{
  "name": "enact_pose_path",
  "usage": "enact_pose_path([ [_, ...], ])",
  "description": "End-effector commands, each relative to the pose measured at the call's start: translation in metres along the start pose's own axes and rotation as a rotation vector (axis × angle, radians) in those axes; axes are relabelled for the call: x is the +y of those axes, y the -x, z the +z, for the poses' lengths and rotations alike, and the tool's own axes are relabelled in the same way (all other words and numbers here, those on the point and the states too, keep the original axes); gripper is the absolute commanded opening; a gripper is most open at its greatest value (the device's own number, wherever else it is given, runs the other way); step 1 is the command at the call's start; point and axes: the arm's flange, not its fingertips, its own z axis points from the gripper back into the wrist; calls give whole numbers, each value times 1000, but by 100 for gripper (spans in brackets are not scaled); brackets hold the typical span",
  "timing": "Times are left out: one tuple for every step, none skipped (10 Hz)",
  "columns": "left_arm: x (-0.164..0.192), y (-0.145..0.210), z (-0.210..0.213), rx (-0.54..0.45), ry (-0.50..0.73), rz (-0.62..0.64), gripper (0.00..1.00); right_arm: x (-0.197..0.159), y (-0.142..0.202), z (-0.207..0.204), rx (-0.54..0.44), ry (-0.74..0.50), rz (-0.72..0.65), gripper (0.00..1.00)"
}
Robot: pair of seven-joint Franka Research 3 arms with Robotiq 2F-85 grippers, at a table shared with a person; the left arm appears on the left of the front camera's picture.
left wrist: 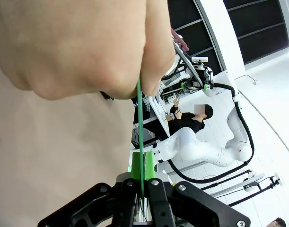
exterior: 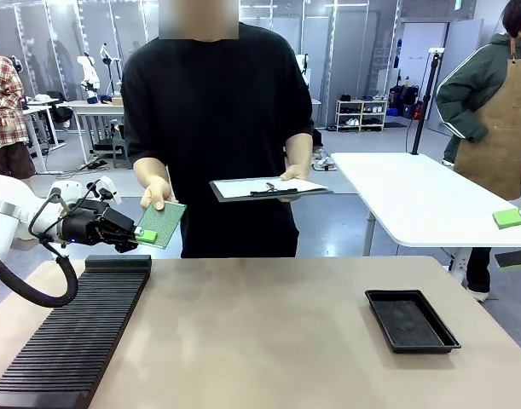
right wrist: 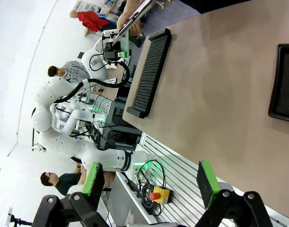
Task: Inspect the PCB.
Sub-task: Release the Blank PCB you were holding.
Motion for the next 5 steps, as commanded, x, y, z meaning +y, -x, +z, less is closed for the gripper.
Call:
enact_pose_path([
  [0, 0, -1, 2, 3, 1, 3, -1, -1, 0, -5, -15, 19, 100],
  [0, 0, -1, 2, 3, 1, 3, -1, -1, 0, -5, -15, 19, 100],
  [0, 0, -1, 2, 3, 1, 3, -1, -1, 0, -5, -15, 19, 100],
  [0, 0, -1, 2, 3, 1, 3, -1, -1, 0, -5, -15, 19, 100],
  [0, 0, 0, 0, 0, 0, 3, -1, -1, 0, -5, -15, 19, 100],
])
